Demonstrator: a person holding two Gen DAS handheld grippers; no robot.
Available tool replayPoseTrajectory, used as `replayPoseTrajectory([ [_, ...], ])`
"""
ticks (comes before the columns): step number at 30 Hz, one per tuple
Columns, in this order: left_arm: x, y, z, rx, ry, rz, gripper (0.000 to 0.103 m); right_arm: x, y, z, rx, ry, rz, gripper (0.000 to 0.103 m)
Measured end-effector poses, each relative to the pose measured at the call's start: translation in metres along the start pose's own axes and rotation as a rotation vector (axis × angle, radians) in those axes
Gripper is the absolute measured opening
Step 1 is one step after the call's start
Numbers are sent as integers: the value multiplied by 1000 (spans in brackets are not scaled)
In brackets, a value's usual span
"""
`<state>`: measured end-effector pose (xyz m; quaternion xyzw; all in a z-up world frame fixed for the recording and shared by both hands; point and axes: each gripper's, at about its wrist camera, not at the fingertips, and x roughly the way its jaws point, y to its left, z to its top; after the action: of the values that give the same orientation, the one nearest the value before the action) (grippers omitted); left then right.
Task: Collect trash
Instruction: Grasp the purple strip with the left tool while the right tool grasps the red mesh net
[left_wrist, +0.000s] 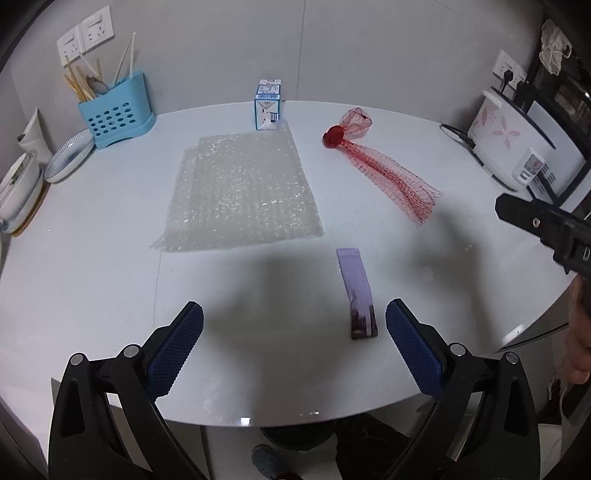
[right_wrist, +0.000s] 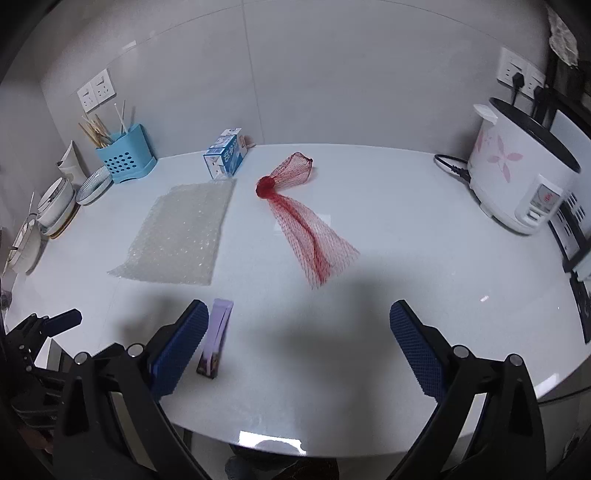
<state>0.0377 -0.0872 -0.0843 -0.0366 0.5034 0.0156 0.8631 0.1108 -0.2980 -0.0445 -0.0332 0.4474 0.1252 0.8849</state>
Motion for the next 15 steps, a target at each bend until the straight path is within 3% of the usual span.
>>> replayPoseTrajectory([
  [5, 34, -21, 18, -41, 59, 19, 97, 49, -10, 46, -61, 47, 33, 94],
  [13, 73, -43, 24, -86, 130, 77, 96, 123, 14, 107, -149, 112, 90, 94],
  [15, 79, -45, 23, -97, 148, 95, 94, 143, 19, 117, -150, 144, 108, 89],
])
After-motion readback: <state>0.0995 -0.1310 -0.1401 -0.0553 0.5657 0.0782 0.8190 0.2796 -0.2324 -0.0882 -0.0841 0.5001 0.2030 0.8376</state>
